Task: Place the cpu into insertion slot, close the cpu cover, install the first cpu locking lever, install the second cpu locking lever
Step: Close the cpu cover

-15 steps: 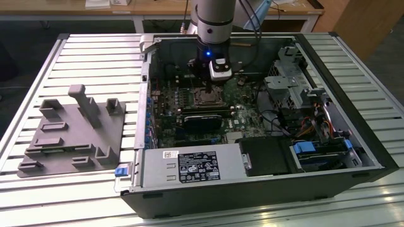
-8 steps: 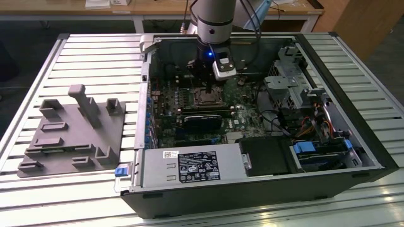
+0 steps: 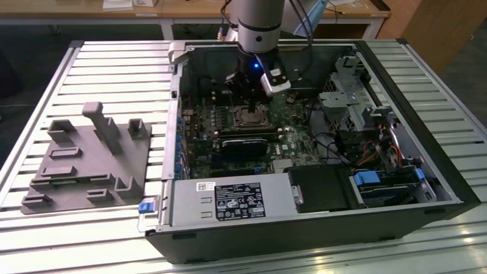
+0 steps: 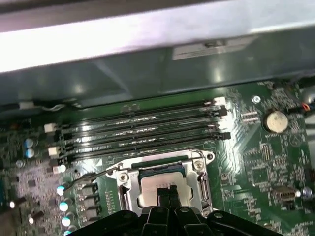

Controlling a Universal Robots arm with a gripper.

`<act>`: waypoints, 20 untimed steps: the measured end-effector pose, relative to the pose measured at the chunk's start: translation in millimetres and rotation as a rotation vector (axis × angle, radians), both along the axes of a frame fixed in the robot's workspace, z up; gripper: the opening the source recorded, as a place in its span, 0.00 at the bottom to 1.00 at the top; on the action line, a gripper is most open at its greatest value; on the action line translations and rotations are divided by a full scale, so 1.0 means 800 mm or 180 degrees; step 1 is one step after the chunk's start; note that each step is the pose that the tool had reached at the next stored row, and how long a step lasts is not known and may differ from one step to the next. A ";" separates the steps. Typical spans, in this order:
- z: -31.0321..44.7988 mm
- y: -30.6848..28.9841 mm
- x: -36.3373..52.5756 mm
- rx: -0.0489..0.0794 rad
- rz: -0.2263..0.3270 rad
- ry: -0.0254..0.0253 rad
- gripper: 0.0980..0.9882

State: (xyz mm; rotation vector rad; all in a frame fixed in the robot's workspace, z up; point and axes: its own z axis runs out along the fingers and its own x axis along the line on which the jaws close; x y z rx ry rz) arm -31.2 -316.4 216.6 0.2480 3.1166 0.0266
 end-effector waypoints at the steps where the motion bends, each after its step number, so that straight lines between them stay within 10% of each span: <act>1: 0.0000 0.0000 0.000 0.0000 0.0056 0.0000 0.01; 20: 0.0217 0.0000 0.000 0.0000 0.0086 -0.0010 0.01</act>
